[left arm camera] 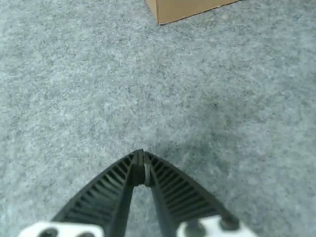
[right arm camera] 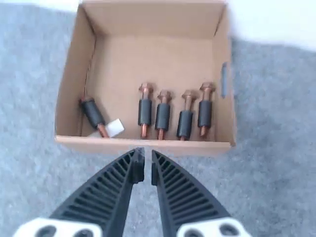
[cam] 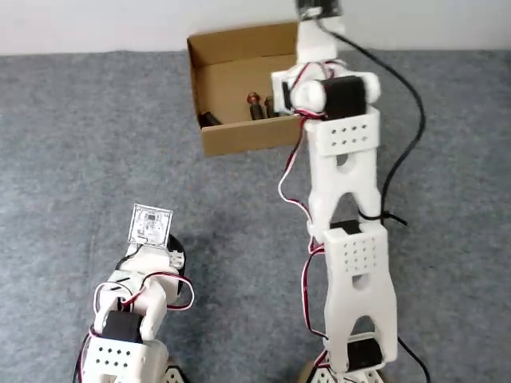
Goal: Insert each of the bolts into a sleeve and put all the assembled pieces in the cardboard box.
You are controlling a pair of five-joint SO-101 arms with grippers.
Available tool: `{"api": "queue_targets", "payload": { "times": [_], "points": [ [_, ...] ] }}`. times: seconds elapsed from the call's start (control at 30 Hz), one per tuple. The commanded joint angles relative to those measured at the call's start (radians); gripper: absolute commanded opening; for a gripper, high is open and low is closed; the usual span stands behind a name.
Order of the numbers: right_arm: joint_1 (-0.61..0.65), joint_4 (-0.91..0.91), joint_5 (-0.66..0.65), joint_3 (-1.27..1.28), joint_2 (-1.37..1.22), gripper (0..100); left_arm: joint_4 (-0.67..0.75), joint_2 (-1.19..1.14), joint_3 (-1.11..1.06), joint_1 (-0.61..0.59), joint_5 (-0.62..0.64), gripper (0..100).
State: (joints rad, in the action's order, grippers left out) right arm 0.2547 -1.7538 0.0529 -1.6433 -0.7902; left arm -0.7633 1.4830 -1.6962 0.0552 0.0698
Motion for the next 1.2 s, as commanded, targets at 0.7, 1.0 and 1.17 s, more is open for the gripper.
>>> {"api": "queue_targets", "payload": {
  "times": [0.7, 1.0, 1.17],
  "points": [
    [-0.154, -0.041, 0.032, 1.117, 1.021, 0.9, -0.005, 0.011, 0.005, -0.006, -0.006, 0],
    [-0.237, -0.038, 0.035, 1.585, 1.256, 0.9, -0.005, 0.011, 0.005, -0.006, -0.006, 0],
    [-0.289, 0.085, 0.035, 1.904, 1.392, 0.9, -0.005, 0.011, 0.005, -0.006, -0.006, 0]
  ]
}}
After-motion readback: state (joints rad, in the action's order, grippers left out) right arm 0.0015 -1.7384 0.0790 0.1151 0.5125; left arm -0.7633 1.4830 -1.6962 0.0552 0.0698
